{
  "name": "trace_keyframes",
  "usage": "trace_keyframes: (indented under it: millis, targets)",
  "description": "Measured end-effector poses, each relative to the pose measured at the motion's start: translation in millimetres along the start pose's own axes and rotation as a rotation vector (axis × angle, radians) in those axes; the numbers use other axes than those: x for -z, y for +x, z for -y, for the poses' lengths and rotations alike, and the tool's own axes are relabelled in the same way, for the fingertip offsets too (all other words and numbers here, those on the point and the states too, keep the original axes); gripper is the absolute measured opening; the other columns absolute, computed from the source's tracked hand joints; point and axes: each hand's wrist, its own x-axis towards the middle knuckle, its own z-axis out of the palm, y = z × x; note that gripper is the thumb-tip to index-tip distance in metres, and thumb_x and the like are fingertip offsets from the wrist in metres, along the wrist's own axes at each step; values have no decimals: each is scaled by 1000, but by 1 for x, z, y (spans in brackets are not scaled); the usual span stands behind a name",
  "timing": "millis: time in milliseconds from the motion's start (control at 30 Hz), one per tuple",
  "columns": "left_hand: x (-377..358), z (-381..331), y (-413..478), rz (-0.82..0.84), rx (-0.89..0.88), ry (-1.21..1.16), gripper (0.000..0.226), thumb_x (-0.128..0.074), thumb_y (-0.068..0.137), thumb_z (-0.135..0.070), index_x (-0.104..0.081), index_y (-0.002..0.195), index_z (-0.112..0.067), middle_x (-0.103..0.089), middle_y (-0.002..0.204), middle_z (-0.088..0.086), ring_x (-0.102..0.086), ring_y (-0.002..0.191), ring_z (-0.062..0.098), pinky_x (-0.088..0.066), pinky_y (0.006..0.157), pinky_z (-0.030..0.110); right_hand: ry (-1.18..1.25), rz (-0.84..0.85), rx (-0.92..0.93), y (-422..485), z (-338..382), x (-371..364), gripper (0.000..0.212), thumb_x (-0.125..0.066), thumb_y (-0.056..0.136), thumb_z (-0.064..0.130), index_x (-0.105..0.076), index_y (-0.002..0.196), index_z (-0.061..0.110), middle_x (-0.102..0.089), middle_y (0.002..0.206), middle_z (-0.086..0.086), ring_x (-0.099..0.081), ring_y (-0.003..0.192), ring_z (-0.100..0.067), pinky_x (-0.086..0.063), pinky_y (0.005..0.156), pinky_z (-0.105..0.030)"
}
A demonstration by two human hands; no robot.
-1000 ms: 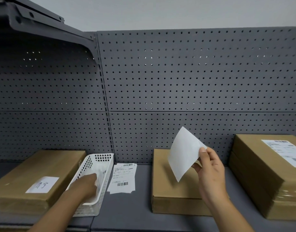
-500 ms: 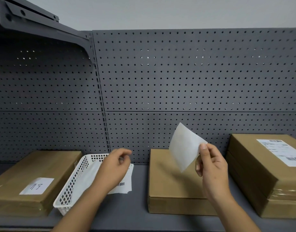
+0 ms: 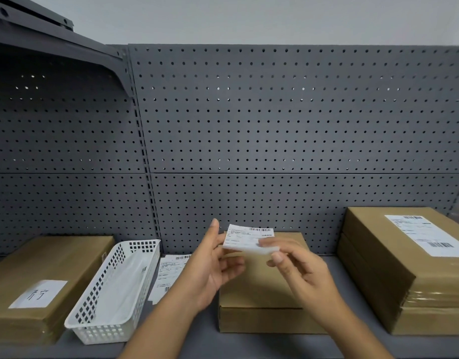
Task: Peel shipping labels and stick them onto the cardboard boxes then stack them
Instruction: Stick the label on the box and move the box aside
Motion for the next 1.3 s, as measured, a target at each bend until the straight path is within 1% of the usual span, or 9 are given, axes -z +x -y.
trace_keyframes:
  millis: [100,200,367,500,633,767,933,1133,1300]
  targets:
    - [3,2,0,-11,-24,7,36,-63,101,-24,-64,131,-4,-77,119,15,-73,112,35,-60,89,44,-69,113,64,-7,-5,7,19,-69,96,33,-74,109,20,-67,131,2,-65,121,-22,-53,98,-37]
    - [4,3,-4,-30,-79,111,29,-60,100,-4,-64,128,-8,-79,116,12,-73,112,32,-53,102,54,-29,190,17,-13,-13,18,24,-73,94,28,-74,115,16,-60,141,1,-56,134,-24,-47,108,-39]
    - [2,2,-7,-2,-162,205,29,-61,102,-7,-64,130,-15,-77,121,3,-72,116,25,-53,107,49,255,132,-60,-17,-19,24,31,-57,96,14,-72,119,0,-47,155,-6,-40,148,-25,-41,116,-41]
    - [-5,2,-5,22,-222,223,29,-60,103,-8,-64,130,-18,-77,122,3,-72,117,23,-54,105,44,392,-170,-279,-2,-17,11,23,-66,98,22,-74,119,21,-64,138,-5,-65,125,-29,-60,91,-36]
    - [-9,4,-2,57,-231,233,34,-61,101,-3,-63,130,-20,-76,123,4,-73,115,23,-58,92,37,439,-69,-334,6,-20,17,54,-72,89,2,-61,138,23,-73,113,-19,-72,104,-40,-62,84,-45]
    - [-7,7,2,89,-262,350,45,-66,97,0,-61,134,-25,-75,126,1,-72,117,18,-57,101,37,343,-127,-289,10,-21,26,43,-69,90,-7,-71,126,16,-75,107,-17,-71,99,-39,-63,80,-40]
    - [-8,11,8,98,-314,522,68,-77,91,-4,-55,144,-40,-72,120,-4,-73,102,7,-58,85,21,177,-122,-275,13,-29,27,37,-69,92,-6,-75,117,20,-71,110,-5,-69,91,-34,-62,80,-43]
    - [-3,13,26,58,-290,630,90,-81,87,-6,-37,157,-43,-71,113,15,-74,99,23,-58,101,39,55,1,-281,17,-44,32,59,-77,89,3,-60,136,35,-60,107,17,-63,99,-15,-58,89,-35]
    - [3,21,42,3,-240,631,100,-81,88,-5,-23,161,-40,-72,115,12,-76,104,23,-57,103,44,36,38,-300,15,-60,36,68,-78,89,9,-52,146,35,-59,110,9,-61,96,-13,-56,89,-28]
